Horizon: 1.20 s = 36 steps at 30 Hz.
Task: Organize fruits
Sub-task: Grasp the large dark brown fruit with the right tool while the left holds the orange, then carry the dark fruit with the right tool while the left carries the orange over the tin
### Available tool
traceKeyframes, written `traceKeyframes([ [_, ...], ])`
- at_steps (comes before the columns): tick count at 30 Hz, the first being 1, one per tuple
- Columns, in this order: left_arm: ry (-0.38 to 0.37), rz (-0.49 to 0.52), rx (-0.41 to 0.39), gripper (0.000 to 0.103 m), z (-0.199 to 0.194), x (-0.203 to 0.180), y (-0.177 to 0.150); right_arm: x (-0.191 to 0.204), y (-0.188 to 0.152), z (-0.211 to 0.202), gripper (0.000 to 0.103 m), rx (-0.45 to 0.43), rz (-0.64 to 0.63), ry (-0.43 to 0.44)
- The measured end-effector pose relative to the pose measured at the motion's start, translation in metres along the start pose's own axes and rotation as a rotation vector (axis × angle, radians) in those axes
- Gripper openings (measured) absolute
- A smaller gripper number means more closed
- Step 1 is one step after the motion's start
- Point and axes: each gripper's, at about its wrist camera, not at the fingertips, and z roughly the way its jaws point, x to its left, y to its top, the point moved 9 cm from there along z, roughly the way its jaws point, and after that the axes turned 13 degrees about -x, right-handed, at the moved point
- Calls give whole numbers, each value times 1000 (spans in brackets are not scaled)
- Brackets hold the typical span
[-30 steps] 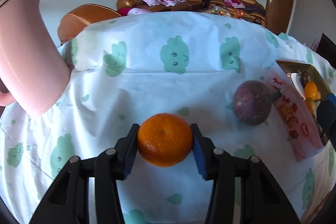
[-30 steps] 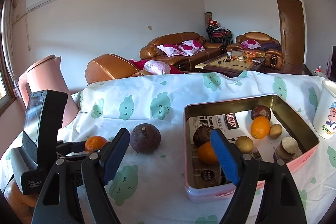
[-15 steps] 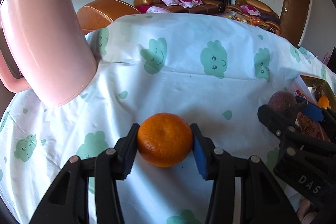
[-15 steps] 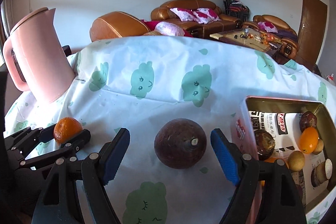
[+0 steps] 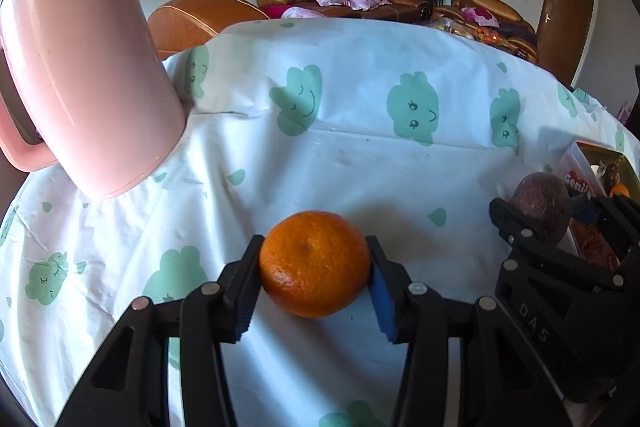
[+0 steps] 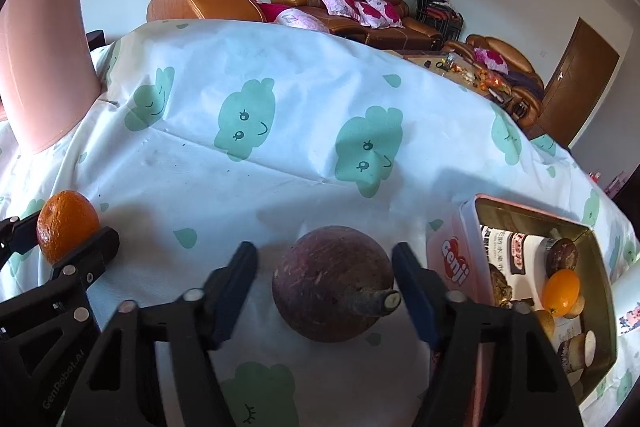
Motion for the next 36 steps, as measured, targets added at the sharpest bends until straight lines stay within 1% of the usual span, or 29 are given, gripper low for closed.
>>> traceKeyframes([
  [3,1,1,0,51,0,0,0,0,-1,-5,54,-5,0,4],
  [5,0,0,0,51,0,0,0,-2,-1,-6,54,-8,23,17],
  [7,1,1,0,51,0,0,0,-3,0,-13,54,-28,39,28],
  [9,2,1,-1,51,0,0,0,-3,6,-24,54,-85,36,22],
  [12,5,0,-4,51,-1,0,0,-1,17,-47,54,-207,36,18],
  [15,32,0,-35,51,-3,4,5,-5,25,-72,54,-319,70,15],
  [18,40,0,-57,50,-6,5,8,-9,26,-87,54,-376,119,28],
  [20,39,-8,-73,50,-8,6,11,-11,28,-88,54,-389,140,41],
  [23,42,-4,-93,50,-10,5,14,-13,25,-91,54,-384,157,53],
  [29,52,7,-154,50,-25,-4,18,-18,19,-96,54,-385,189,57],
  [36,19,5,-228,50,-41,-22,24,-25,11,-107,54,-397,192,58],
])
